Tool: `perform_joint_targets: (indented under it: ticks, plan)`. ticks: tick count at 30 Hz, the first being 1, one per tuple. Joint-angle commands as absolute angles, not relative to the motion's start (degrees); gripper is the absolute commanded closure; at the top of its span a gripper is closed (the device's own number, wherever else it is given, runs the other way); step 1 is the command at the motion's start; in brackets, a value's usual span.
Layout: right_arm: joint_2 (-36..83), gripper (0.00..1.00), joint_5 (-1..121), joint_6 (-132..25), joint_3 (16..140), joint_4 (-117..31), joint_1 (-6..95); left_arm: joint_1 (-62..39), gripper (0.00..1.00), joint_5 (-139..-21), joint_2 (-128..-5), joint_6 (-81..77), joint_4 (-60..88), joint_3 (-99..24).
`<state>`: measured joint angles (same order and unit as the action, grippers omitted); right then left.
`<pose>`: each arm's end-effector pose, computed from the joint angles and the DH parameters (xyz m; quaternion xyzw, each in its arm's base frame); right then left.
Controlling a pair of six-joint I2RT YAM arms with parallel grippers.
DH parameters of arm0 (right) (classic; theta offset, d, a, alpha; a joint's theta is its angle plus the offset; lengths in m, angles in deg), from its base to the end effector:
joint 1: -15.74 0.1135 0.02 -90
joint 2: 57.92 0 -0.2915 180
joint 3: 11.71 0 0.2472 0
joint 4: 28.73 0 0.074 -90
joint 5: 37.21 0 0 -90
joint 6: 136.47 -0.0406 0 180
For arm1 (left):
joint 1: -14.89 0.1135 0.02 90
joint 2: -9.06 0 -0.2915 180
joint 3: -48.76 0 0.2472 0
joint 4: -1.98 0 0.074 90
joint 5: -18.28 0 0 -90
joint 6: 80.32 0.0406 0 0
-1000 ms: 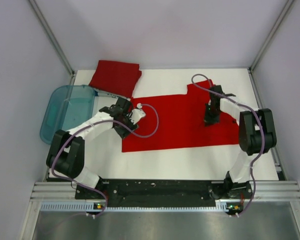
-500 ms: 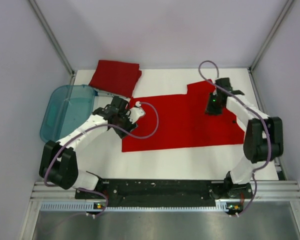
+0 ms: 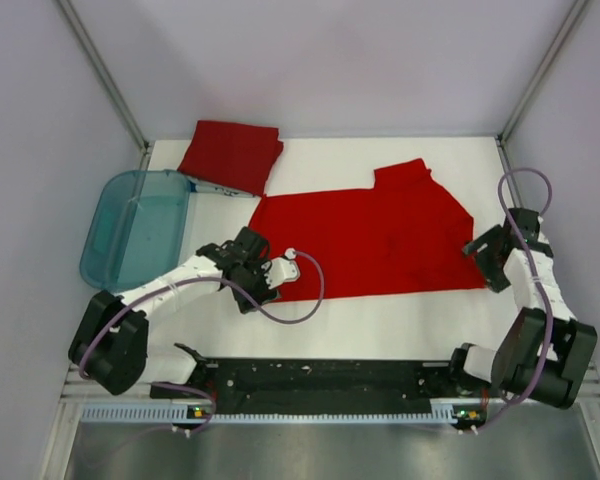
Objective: Fold and stack the t-shirts
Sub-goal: Fold the flattened tshirt in 1/3 of the way
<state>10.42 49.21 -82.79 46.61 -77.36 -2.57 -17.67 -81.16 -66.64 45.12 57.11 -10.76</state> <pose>0.2037 -0.0701 0.2436 0.4491 0.8512 0.0126 0.2714 0.1835 -0.1251 0.2190 0.5610 0.8078 -0.0771 0.1638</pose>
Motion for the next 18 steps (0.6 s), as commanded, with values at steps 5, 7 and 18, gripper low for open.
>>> perform_joint_targets:
  ticks: [5,7,18]
  plan:
    - [19.07,0.32,47.87,-95.16,43.03,-77.5,-5.27,-17.45,0.38,-77.44,-69.95,46.07,48.99,-5.72]
    - [20.74,0.37,46.38,-95.69,43.2,-77.05,-5.27,-17.45,0.39,-77.35,-70.48,45.72,47.76,-4.84]
    - [21.89,0.99,46.45,-95.96,40.84,-76.87,-10.45,-17.28,1.0,-78.66,-72.95,45.19,46.61,-4.75]
